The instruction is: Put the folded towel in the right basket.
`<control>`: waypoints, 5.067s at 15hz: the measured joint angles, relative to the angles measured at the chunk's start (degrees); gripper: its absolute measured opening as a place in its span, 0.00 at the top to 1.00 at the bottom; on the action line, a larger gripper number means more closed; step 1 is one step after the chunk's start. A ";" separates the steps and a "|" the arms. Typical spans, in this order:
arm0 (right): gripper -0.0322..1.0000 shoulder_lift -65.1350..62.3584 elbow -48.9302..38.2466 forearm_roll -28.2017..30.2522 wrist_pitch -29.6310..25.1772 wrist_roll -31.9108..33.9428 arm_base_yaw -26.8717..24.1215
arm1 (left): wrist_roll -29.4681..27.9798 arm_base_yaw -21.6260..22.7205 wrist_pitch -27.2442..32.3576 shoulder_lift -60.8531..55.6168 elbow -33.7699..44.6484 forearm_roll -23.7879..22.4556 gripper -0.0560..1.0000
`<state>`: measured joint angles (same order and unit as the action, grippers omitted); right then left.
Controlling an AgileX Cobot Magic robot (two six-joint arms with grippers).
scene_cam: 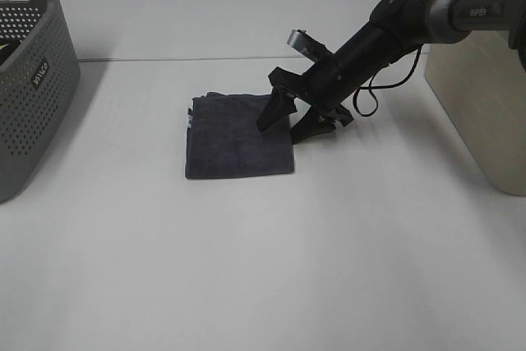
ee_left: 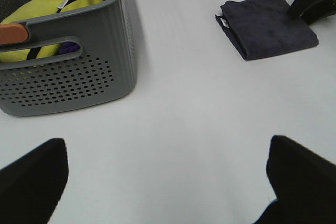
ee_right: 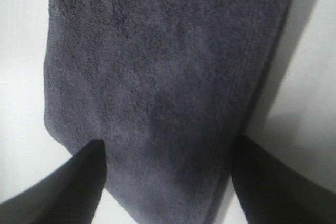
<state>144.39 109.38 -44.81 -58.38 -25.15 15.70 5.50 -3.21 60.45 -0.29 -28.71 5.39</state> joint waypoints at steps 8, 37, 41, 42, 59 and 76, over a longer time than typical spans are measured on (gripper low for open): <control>0.92 1.09 0.00 0.11 5.33 0.57 2.12 | 0.00 0.00 0.00 0.00 0.00 0.00 0.02; 0.92 -44.98 -2.86 35.29 -4.93 17.19 -30.88 | 0.00 0.00 0.00 0.00 0.00 0.00 0.02; 0.87 -34.89 -3.55 34.21 -2.64 17.70 -30.94 | 0.00 0.00 0.00 0.00 0.00 0.00 0.02; 0.81 -33.12 -3.55 34.21 -2.64 18.11 -30.94 | 0.00 0.00 0.00 0.00 0.00 0.00 0.02; 0.34 -44.35 -4.35 38.22 -11.17 23.38 -13.12 | 0.00 0.00 0.00 0.00 0.00 0.00 0.02; 0.34 -115.85 -69.21 43.54 -11.63 26.07 -13.18 | 0.00 0.00 0.00 0.00 0.00 0.00 0.02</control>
<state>28.53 40.16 -1.26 -70.02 0.92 2.52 5.50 -3.21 60.45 -0.29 -28.71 5.39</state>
